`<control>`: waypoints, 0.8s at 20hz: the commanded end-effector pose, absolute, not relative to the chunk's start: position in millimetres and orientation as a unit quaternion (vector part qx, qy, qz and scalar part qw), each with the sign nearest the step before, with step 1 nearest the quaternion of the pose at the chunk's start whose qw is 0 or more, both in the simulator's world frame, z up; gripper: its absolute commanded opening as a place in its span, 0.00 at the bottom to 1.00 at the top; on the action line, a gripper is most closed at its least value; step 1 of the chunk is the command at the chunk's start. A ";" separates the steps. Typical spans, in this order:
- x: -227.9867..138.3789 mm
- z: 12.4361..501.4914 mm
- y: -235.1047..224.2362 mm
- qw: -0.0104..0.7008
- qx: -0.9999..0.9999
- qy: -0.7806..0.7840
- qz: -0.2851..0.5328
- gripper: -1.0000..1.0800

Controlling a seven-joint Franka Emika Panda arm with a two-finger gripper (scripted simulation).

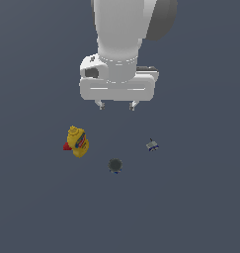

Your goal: Pick up a designated object from a clutter of objects.

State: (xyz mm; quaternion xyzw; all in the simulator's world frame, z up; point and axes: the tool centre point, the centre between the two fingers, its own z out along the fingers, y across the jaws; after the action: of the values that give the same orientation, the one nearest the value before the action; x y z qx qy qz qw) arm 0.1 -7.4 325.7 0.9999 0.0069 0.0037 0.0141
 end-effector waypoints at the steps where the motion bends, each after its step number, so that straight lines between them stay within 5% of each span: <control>1: -0.4 327.2 -10.8 0.016 1.000 0.004 0.003 0.96; 16: 27.0 274.2 -11.1 0.010 1.000 -0.002 0.002 0.96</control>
State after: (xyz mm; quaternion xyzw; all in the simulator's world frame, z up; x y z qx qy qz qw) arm 22.5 -10.8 284.7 0.9999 -0.0002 0.0030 0.0111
